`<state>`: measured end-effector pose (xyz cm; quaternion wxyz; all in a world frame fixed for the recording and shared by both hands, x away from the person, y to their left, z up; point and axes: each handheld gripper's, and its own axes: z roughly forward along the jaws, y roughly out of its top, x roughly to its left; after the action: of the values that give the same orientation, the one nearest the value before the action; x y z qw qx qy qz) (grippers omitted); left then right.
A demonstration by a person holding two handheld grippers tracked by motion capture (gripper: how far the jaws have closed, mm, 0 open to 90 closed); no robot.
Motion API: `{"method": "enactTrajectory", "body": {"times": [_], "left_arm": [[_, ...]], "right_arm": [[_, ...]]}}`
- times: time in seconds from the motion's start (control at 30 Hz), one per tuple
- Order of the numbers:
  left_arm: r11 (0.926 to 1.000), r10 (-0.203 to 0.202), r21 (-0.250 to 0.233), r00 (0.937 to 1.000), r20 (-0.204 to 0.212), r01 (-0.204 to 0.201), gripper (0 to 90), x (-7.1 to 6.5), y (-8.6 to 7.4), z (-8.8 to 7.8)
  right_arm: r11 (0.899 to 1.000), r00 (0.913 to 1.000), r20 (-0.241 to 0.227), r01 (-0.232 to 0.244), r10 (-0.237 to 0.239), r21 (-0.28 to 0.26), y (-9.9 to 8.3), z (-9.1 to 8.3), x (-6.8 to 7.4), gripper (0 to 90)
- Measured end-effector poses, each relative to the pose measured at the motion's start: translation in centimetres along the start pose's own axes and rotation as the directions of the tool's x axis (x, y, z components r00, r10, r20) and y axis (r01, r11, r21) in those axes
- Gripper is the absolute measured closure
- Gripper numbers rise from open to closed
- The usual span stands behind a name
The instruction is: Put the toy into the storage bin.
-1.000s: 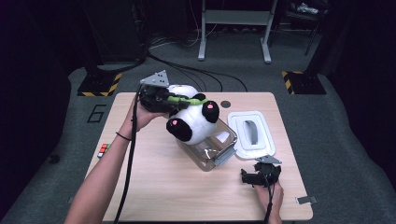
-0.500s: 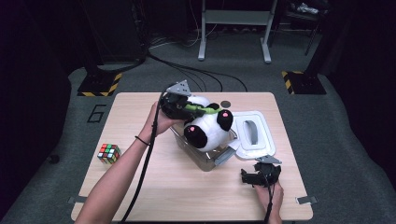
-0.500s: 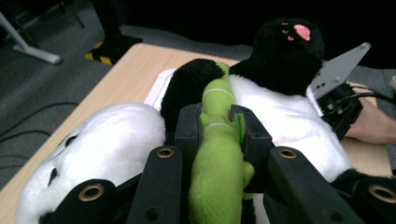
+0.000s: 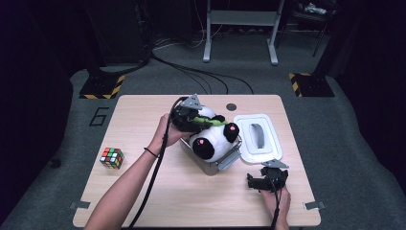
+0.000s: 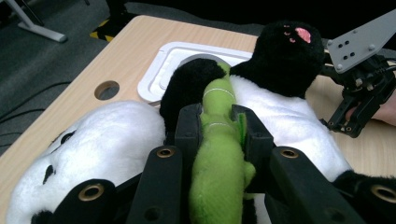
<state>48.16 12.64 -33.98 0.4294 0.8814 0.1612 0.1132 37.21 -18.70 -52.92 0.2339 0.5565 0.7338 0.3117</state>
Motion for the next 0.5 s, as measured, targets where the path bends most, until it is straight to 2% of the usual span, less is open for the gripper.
{"method": "enactTrajectory", "body": {"times": [0.07,0.17,0.2,0.33,0.4,0.47,0.5], "left_arm": [[0.9996,-0.025,-0.012,0.9997,-0.002,0.025,72.7,-0.1,-0.2,0.1],[0.9994,-0.03,-0.015,0.9995,-0.006,0.03,71.2,-0.1,-0.3,0.3],[0.9983,-0.05,-0.029,0.9987,-0.005,0.05,70.4,-0.1,-0.3,0.5],[0.9963,-0.078,-0.036,0.9969,-0.004,0.078,66.4,0.0,-0.6,0.9],[0.9944,-0.101,-0.03,0.9949,0.009,0.101,59.2,0.1,-0.7,1.1],[0.9925,-0.119,-0.031,0.9928,-0.015,0.119,48.3,0.1,-0.8,1.2],[0.9904,-0.134,-0.035,0.9908,-0.014,0.134,42.5,0.1,-0.9,1.1]], "right_arm": [[1.0,1.0,0.0,0.0,0.0,0.0,0.0,0.0,0.0,0.0],[1.0,1.0,0.0,0.0,0.0,0.0,0.0,0.0,0.0,0.0],[1.0,1.0,0.0,0.0,0.0,0.0,0.0,0.0,0.0,0.0],[1.0,1.0,0.0,0.0,0.0,-0.001,0.0,0.0,0.0,0.0],[1.0,1.0,0.0,0.0,0.0,0.0,0.0,0.0,0.0,0.0],[1.0,1.0,0.0,0.0,0.0,-0.001,0.0,0.0,0.0,0.0],[1.0,1.0,0.0,0.003,-0.003,-0.002,0.0,0.0,0.0,0.0]]}}
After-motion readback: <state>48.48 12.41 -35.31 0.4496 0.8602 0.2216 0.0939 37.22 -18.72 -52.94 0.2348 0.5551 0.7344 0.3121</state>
